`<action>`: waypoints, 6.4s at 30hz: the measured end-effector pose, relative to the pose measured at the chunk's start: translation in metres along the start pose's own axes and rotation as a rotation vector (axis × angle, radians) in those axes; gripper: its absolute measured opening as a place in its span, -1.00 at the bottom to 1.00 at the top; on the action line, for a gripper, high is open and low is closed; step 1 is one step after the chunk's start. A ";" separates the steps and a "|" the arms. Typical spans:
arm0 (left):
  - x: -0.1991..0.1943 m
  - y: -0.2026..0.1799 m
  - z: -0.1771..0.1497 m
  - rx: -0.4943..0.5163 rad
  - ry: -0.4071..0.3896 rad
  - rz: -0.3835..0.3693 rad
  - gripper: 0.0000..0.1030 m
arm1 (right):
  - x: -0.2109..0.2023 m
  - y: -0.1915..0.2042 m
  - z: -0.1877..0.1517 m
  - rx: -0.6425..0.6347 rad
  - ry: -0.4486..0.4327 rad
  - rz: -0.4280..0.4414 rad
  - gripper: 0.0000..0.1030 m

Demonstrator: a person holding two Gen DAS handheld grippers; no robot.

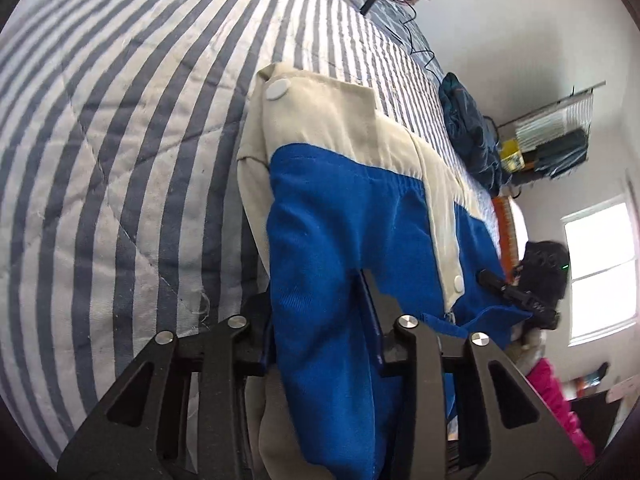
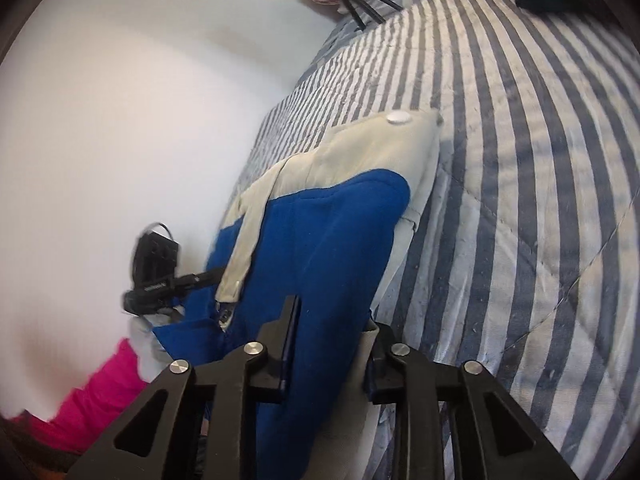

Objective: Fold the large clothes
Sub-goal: 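Grasp the blue and beige jacket edge with both grippers, then lift the folded jacket with both grippers and carry it toward the quilts, then lower the folded jacket onto the mattress and open both grippers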

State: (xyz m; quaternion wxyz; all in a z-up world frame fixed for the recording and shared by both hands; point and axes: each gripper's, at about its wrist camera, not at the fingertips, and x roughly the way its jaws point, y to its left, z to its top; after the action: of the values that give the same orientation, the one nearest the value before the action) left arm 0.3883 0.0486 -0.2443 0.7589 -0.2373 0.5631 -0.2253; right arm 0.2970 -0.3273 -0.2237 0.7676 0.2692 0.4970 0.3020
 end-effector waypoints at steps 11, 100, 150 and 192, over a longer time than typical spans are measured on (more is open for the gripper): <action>-0.014 -0.058 -0.007 0.148 -0.064 0.114 -0.66 | -0.002 0.076 0.005 -0.187 -0.001 -0.232 -0.66; 0.029 -0.257 -0.032 0.441 -0.075 0.060 -0.78 | -0.150 0.070 -0.010 -0.145 -0.122 -0.449 -0.60; 0.295 -0.460 0.291 0.594 -0.162 0.025 -0.79 | -0.217 -0.183 0.307 -0.135 -0.289 -0.653 -0.62; 0.318 -0.410 0.297 0.611 -0.144 0.091 -0.16 | -0.213 -0.250 0.300 -0.005 -0.259 -0.712 -0.12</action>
State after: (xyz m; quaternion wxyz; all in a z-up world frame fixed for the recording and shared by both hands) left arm 0.7273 -0.4357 -0.1546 0.8421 0.0117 0.4243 -0.3326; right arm 0.5547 -0.6848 -0.1662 0.8816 0.1135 0.4577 -0.0187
